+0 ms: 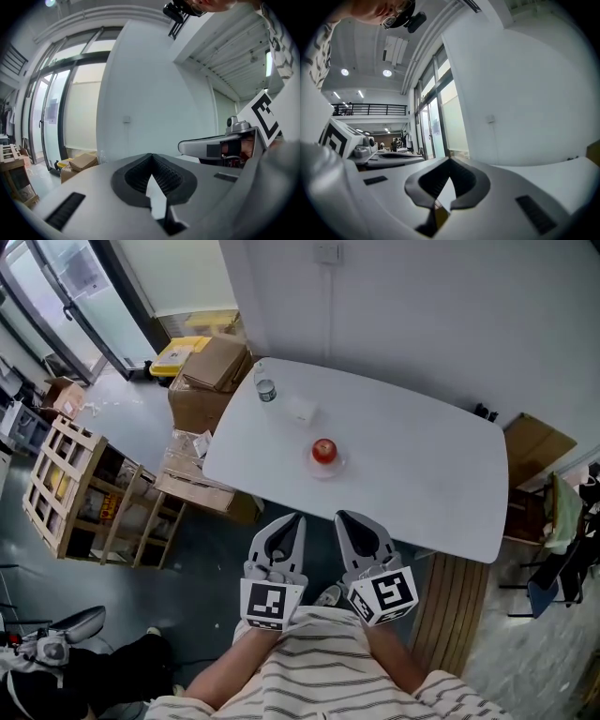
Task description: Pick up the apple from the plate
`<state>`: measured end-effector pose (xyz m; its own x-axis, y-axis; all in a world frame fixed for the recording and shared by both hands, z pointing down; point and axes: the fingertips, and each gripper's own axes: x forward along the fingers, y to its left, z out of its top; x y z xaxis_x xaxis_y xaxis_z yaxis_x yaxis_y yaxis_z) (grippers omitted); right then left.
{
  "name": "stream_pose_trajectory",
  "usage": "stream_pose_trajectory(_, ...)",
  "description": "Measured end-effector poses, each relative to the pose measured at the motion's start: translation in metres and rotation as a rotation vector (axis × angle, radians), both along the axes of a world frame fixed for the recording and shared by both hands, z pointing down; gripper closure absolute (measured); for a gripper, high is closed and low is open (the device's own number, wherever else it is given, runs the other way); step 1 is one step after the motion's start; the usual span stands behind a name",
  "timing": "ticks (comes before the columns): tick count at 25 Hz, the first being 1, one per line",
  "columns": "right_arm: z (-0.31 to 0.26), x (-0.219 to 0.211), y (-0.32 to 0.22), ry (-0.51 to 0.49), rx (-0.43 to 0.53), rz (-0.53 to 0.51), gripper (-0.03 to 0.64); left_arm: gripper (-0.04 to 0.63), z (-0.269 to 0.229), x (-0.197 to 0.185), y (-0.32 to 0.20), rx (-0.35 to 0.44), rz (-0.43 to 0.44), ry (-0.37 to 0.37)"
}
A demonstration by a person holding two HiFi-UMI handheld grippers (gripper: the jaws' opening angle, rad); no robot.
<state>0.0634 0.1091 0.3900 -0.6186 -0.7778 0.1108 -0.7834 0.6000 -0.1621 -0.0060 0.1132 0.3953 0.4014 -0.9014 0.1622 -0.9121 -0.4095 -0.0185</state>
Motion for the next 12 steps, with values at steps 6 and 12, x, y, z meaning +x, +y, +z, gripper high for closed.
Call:
stream_pose_trajectory(6,0.003,-0.016,-0.037,0.034,-0.003,0.028,0.604,0.591,0.001,-0.013,-0.044,0.009,0.042,0.016)
stream_pose_trajectory(12,-0.005,-0.035,-0.087,0.060,0.006,0.088,0.604,0.592,-0.009,-0.030,-0.100,0.033,0.113,0.047)
